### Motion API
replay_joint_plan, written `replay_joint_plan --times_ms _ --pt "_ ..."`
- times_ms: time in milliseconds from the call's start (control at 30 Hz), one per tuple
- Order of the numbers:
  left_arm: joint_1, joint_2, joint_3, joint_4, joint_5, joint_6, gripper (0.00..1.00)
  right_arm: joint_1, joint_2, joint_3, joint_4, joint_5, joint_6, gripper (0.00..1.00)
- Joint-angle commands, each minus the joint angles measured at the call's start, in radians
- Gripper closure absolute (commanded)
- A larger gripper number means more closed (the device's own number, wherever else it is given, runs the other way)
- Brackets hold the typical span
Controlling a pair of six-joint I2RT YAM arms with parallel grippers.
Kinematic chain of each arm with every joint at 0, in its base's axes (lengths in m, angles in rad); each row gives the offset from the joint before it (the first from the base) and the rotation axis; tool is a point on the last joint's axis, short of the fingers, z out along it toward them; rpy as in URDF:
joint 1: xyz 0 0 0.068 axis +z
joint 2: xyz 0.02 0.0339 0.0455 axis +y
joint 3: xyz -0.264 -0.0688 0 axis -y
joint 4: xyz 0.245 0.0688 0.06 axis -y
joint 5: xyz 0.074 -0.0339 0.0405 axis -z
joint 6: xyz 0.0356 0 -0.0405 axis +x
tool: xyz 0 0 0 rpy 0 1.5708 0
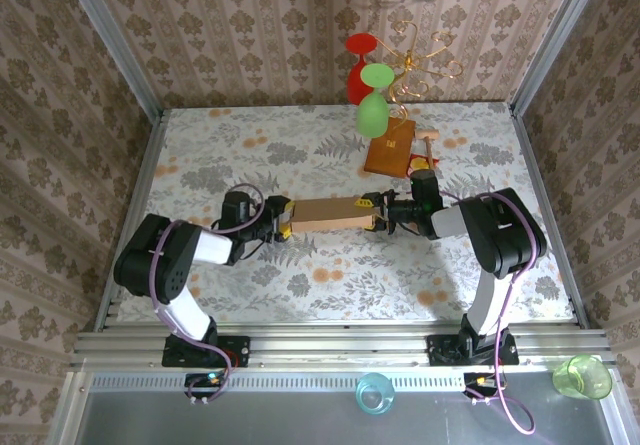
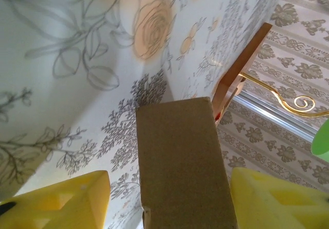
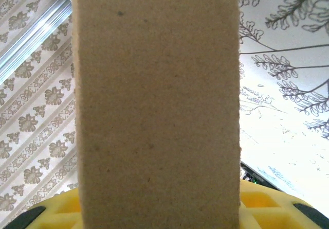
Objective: Fold the paper box
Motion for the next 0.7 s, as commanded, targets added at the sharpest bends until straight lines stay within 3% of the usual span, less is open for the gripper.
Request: replay_joint_plan --times_ms 0,300,433,567,667 --pt "-0.027 0.020 -0.007 -0.015 0.044 -0.070 0.37 -0.004 -0.007 0.033 -0.034 -0.042 0.023 0.68" --pt "-0.084 0.071 -0.025 0.130 0.026 -0.171 0.45 -0.007 0.003 0.034 -0.040 -0.041 0.031 0.71" --pt "-0.087 0.084 -0.031 0.166 0.014 -0.193 0.54 -0.008 -0.007 0.027 -0.043 -0.040 0.030 0.70" --pt "-0.087 0.085 -0.057 0.202 -0.005 -0.223 0.72 -0.012 -0.020 0.033 -0.077 -0.040 -0.005 0.60" --pt "-0.087 0.077 -0.069 0.204 -0.017 -0.238 0.75 -0.023 -0.052 0.035 -0.131 -0.034 -0.064 0.47"
